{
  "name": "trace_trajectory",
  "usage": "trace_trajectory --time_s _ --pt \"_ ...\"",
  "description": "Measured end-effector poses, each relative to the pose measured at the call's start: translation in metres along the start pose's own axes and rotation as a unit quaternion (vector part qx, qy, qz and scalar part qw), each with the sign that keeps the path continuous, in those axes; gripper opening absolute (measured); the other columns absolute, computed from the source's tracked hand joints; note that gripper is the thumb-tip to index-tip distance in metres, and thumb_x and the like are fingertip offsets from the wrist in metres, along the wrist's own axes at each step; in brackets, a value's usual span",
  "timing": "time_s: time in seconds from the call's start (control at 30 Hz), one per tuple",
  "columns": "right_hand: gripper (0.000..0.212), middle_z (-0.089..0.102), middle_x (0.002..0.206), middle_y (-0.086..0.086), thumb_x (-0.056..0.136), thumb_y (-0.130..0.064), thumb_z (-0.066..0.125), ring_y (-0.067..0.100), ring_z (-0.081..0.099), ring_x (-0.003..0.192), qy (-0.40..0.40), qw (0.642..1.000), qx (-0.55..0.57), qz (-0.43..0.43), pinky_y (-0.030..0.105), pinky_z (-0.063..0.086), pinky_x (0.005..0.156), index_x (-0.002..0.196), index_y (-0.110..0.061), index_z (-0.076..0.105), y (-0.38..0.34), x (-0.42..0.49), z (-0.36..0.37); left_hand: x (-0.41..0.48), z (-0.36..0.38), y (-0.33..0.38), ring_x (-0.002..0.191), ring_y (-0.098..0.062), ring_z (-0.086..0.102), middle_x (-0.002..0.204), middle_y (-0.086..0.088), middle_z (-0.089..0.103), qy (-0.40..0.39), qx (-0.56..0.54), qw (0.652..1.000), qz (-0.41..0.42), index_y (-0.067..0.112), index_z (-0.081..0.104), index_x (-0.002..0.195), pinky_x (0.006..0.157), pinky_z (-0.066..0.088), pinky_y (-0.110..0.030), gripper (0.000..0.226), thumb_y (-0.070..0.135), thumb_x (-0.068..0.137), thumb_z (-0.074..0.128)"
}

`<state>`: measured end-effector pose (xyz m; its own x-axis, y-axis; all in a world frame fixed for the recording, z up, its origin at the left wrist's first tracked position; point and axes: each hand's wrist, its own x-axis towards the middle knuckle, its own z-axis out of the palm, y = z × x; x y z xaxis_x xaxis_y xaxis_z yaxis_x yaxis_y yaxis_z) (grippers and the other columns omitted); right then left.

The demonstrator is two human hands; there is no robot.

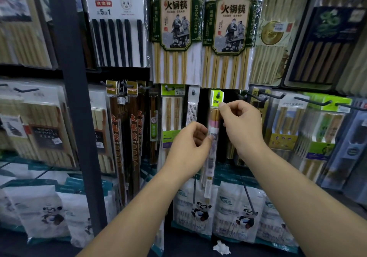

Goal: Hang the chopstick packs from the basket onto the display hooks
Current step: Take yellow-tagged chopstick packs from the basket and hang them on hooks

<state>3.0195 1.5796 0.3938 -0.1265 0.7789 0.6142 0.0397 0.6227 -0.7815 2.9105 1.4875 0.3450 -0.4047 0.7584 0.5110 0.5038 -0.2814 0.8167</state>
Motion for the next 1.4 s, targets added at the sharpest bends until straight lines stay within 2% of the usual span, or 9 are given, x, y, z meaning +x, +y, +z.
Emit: trace_trajectory --time_s 0.2,0.3,0.4,0.5,0.57,0.73,0.97,1.27,1.4 --pt "0.011 0.065 0.093 -0.017 0.098 -0.034 0.063 -0.009 0.060 0.083 -0.016 1.000 -0.016 -0.016 0.011 0.048 0.070 0.107 -0.029 0.065 0.020 -0.013 -0.005 0.015 0.004 0.009 0.105 0.004 0.057 0.118 0.016 0.059 0.009 0.038 0.999 0.029 0.031 0.054 0.125 0.084 0.040 -0.011 0.019 0.033 0.106 0.049" --pt "0.045 0.050 0.143 -0.012 0.105 -0.038 0.049 -0.013 0.046 0.123 -0.088 0.995 -0.031 -0.016 0.013 0.038 0.101 0.150 -0.035 0.043 0.034 -0.017 -0.001 0.022 0.014 0.012 0.110 0.015 0.056 0.117 0.033 0.060 -0.026 -0.055 0.998 -0.010 0.050 0.051 0.121 0.090 0.042 -0.014 0.019 0.047 0.103 0.045" --pt "0.057 0.022 0.164 -0.019 0.106 -0.052 0.035 -0.003 0.020 0.149 -0.156 0.988 0.000 -0.005 0.027 0.021 0.120 0.159 -0.042 0.016 0.045 -0.020 0.007 0.027 0.028 0.011 0.142 -0.002 0.042 0.151 0.022 0.047 -0.043 -0.123 0.990 -0.049 0.035 0.038 0.155 0.119 0.035 -0.035 0.065 0.060 0.094 0.041" --pt "0.068 0.015 0.154 -0.044 0.097 -0.070 0.026 -0.021 0.019 0.141 -0.191 0.981 0.043 0.002 0.005 0.021 0.110 0.158 -0.048 0.006 0.055 -0.022 0.018 0.035 0.038 0.005 0.151 -0.010 0.032 0.165 0.008 0.035 -0.052 -0.184 0.978 -0.081 0.034 0.022 0.163 0.124 0.027 -0.038 0.071 0.060 0.099 0.039" --pt "0.072 0.015 0.138 -0.059 0.095 -0.074 0.023 -0.035 0.019 0.128 -0.194 0.980 0.054 0.001 -0.005 0.022 0.100 0.159 -0.047 0.004 0.061 -0.022 0.024 0.038 0.042 0.001 0.147 -0.002 0.029 0.166 0.011 0.031 -0.051 -0.190 0.977 -0.085 0.035 0.020 0.163 0.114 0.027 -0.018 0.060 0.053 0.108 0.035" --pt "0.070 0.022 0.155 -0.036 0.095 -0.069 0.025 -0.022 0.026 0.136 -0.190 0.973 0.125 0.045 0.020 0.023 0.119 0.159 -0.046 0.008 0.074 -0.011 0.037 0.049 0.048 -0.004 0.136 0.003 0.034 0.163 0.009 0.037 -0.033 -0.208 0.974 -0.088 0.030 0.027 0.162 0.108 0.029 -0.017 0.053 0.043 0.111 0.035" --pt "0.059 0.021 0.160 -0.023 0.107 -0.050 0.023 -0.013 0.026 0.141 -0.187 0.972 0.132 0.049 0.011 0.024 0.113 0.162 -0.034 0.009 0.080 0.002 0.043 0.063 0.051 -0.007 0.146 -0.008 0.037 0.161 0.005 0.041 -0.017 -0.226 0.969 -0.098 0.026 0.031 0.161 0.116 0.030 -0.025 0.050 0.037 0.112 0.035" --pt "0.065 0.017 0.152 -0.044 0.099 -0.066 0.025 -0.030 0.019 0.134 -0.200 0.976 0.086 0.034 0.009 0.021 0.108 0.159 -0.046 0.007 0.086 -0.030 0.017 0.021 0.043 -0.012 0.143 0.000 0.032 0.163 0.016 0.031 -0.054 -0.202 0.971 -0.118 0.034 0.022 0.163 0.102 0.030 -0.010 0.057 0.045 0.110 0.038" --pt "0.055 0.033 0.153 -0.029 0.103 -0.059 0.038 -0.024 0.030 0.132 -0.170 0.984 0.011 0.046 0.006 0.029 0.102 0.154 -0.043 0.030 0.098 -0.074 -0.011 -0.041 0.020 -0.026 0.126 0.018 0.040 0.150 0.029 0.038 -0.059 -0.131 0.980 -0.137 0.038 0.033 0.158 0.082 0.035 0.002 0.056 0.048 0.105 0.049"
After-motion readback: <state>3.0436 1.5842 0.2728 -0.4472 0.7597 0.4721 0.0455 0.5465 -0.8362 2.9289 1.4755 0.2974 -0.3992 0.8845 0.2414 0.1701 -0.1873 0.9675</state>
